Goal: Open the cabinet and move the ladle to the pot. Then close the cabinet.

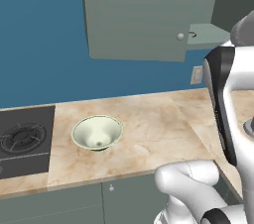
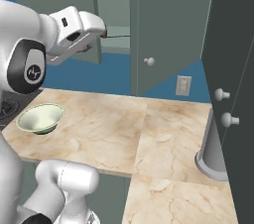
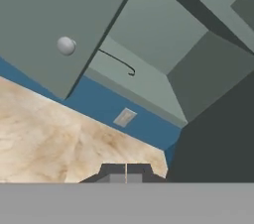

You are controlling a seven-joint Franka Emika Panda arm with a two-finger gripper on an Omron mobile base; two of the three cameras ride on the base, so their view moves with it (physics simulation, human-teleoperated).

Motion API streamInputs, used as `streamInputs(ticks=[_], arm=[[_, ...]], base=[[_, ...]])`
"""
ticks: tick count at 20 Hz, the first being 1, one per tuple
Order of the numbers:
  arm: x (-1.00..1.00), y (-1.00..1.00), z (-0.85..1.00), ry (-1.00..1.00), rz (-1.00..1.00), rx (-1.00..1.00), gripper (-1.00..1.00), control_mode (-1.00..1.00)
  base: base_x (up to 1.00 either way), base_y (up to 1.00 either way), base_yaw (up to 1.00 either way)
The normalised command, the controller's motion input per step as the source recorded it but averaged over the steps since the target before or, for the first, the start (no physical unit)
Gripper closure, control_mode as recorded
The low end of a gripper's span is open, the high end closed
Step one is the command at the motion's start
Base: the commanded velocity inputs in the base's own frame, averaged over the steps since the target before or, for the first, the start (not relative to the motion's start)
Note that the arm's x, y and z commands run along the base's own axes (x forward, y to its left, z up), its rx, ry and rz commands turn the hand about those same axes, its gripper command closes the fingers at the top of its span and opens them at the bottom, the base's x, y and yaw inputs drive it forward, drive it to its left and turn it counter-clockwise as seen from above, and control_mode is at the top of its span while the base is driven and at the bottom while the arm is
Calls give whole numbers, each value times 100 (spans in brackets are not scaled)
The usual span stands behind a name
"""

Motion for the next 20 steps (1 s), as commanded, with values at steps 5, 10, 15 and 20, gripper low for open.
streamInputs(ticks=[5,10,15,20], arm=[[29,-9,-23,-1,0,8,100,-100],[37,-9,-16,0,0,9,100,-100],[42,-15,-7,0,0,10,100,-100],[44,-15,0,0,0,10,100,-100]], base=[[0,0,0],[0,0,0],[0,0,0],[0,0,0]])
